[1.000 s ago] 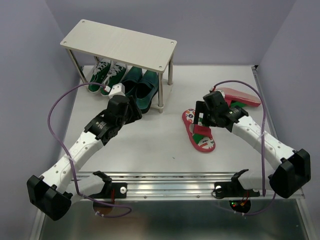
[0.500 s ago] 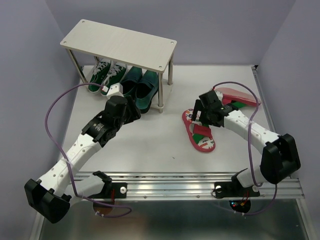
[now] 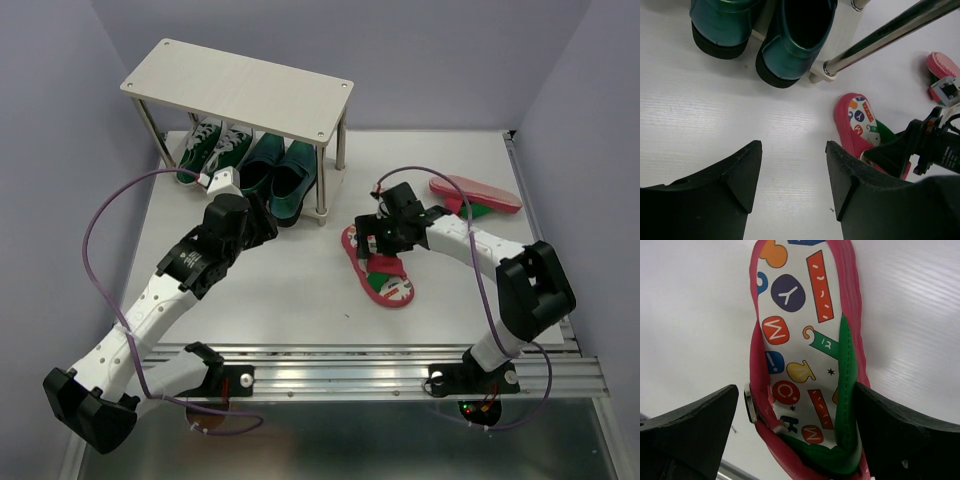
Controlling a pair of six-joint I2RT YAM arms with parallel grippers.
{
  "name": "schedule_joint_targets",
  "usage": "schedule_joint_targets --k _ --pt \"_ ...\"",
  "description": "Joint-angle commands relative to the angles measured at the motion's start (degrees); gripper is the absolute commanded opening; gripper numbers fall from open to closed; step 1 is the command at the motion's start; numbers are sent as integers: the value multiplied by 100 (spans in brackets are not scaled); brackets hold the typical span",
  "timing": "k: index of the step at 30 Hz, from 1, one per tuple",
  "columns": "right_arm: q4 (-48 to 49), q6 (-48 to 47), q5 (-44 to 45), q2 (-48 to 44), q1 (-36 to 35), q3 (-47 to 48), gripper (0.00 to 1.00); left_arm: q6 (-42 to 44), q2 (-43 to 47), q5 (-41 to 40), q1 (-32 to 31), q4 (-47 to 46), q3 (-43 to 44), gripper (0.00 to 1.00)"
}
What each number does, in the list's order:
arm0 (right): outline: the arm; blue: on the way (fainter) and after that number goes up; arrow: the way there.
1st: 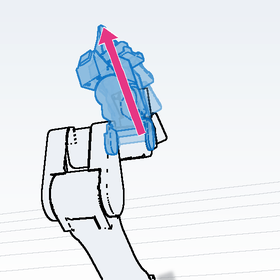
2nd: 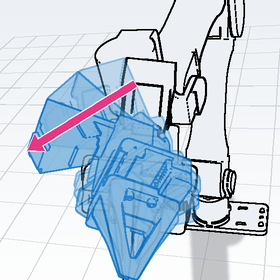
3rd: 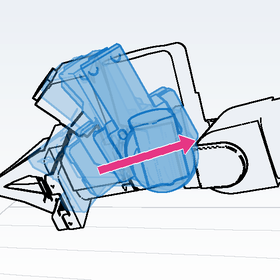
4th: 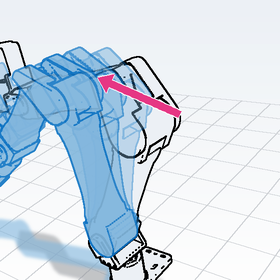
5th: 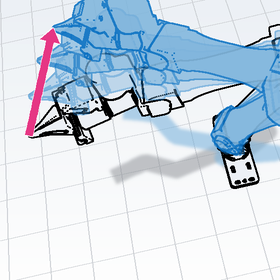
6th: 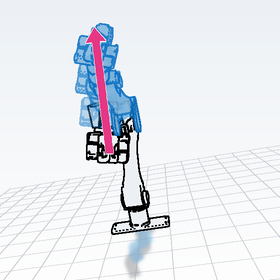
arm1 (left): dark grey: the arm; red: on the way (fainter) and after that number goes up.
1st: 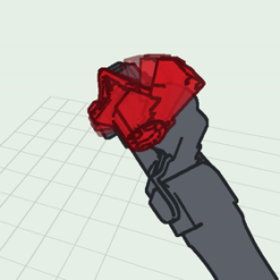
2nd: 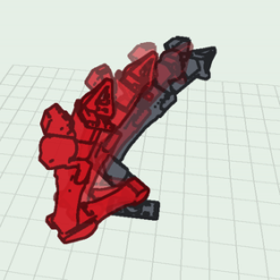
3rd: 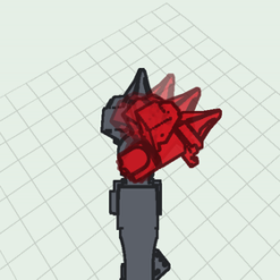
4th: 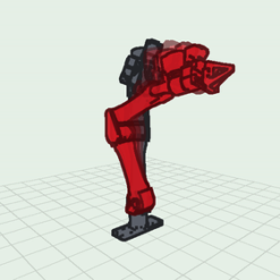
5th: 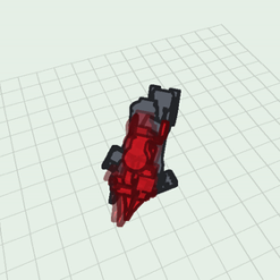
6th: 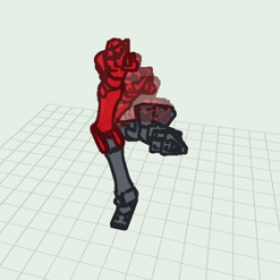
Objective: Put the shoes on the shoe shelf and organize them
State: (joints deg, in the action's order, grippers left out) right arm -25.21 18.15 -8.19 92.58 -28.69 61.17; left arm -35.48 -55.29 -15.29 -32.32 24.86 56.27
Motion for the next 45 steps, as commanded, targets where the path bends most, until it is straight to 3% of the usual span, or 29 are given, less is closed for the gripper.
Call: schedule_joint_targets --k 1,8,11,14,17,21,31,39,41,45 --pt "-455 -961 -1098 -56 -576 395 100 -29 27 -71 -38 -69 42 64" --pt "-1283 -1393 -633 -336 -849 545 99 -20 -61 -53 -47 -104 95 64" --pt "-1249 -885 578 -503 -849 659 100 -20 -52 -88 -47 -96 86 64" --pt "-1267 -235 1213 -626 -849 817 100 -37 -70 -97 -47 -96 86 64" --pt "-1170 345 1233 -915 -849 765 100 -37 -114 -80 -47 -113 95 64" --pt "-1230 435 968 -1337 -954 520 100 -20 -131 -88 -47 -122 112 64" --pt "-1934 953 1003 -1725 -1841 -236 100 -2 -316 -44 -73 -183 235 64" --pt "-2207 1551 2574 -1190 -1992 -334 100 15 -483 8 -126 -219 314 64" --pt "-2269 1595 2987 -927 -1773 -229 100 15 -474 0 -152 -219 341 64" --pt "-2173 1420 3392 -592 -554 -44 100 15 -422 -18 -170 -219 332 64"
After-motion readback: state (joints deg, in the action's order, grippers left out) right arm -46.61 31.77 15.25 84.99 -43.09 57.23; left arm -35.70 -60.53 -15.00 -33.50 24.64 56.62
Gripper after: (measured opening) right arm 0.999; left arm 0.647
